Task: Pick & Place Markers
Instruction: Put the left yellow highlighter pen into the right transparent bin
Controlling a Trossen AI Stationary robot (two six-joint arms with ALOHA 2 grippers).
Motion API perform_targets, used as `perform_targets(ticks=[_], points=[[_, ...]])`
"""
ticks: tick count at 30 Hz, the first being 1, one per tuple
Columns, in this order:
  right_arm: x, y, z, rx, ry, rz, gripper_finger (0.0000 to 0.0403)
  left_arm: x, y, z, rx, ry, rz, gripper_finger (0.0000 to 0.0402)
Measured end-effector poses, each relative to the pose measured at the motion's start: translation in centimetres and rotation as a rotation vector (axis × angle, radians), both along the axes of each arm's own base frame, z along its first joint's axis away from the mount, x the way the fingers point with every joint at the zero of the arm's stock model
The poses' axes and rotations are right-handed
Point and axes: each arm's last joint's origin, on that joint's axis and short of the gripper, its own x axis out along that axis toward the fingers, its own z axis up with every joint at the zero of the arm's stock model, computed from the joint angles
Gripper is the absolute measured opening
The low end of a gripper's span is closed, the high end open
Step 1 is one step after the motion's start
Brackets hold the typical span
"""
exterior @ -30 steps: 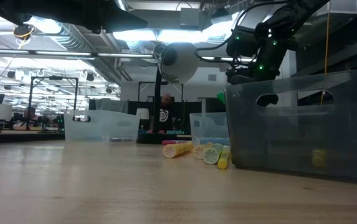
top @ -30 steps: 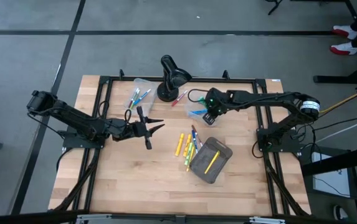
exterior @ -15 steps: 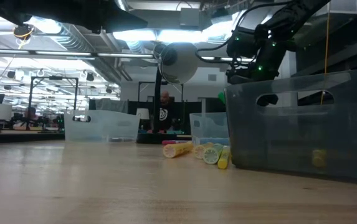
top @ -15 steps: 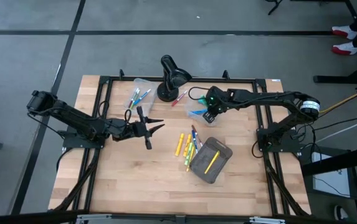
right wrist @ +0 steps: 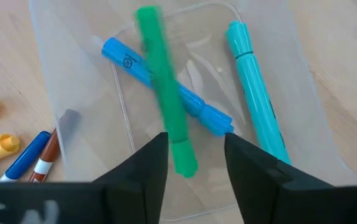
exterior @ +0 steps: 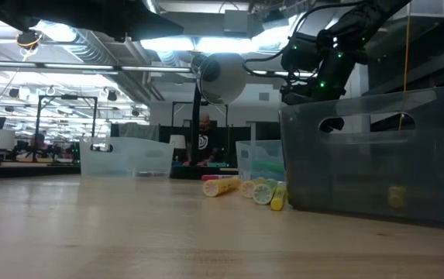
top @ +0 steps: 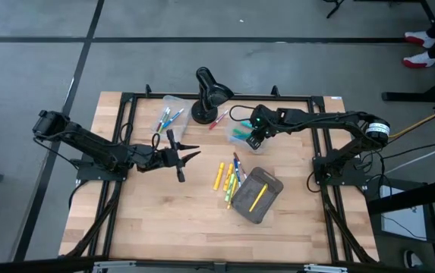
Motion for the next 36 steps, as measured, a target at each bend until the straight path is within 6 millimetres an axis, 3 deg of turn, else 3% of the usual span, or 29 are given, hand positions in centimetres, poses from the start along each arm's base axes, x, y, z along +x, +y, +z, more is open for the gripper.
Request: perform_targets(ticks=[12,15,19,23,27,36], points=[[0.0,0.0,0.0,0.002,0.0,-0.003,0.0174,0.0,0.0,0.1,0.114,0.037,0.0,0.0072],[0.0,0.0,0.0,0.002,0.0,-0.003,0.0174,0.1,0.2,0.4,0.022,-0.026,-0.006,0.0073],[0.0,0.0,0.0,0.002,0.001,-0.003,0.0174,-0.4,0.9,1.4,-0.068,-0.086,-0.213,0.0073],[-0.1,0.0,0.0,0.004,0.005,-0.003,0.0174,-2.2,2.9,2.4,-0.215,-0.046,-0.457,0.0072],[0.0,0.0,0.0,0.003,0.004,-0.002,0.0174,-3.6,4.3,2.1,-0.303,0.023,-0.52,0.0072],[0.0,0.0,0.0,0.002,0.005,0.001,0.0174,-5.6,5.3,1.5,-0.32,-0.014,-0.718,0.0073]])
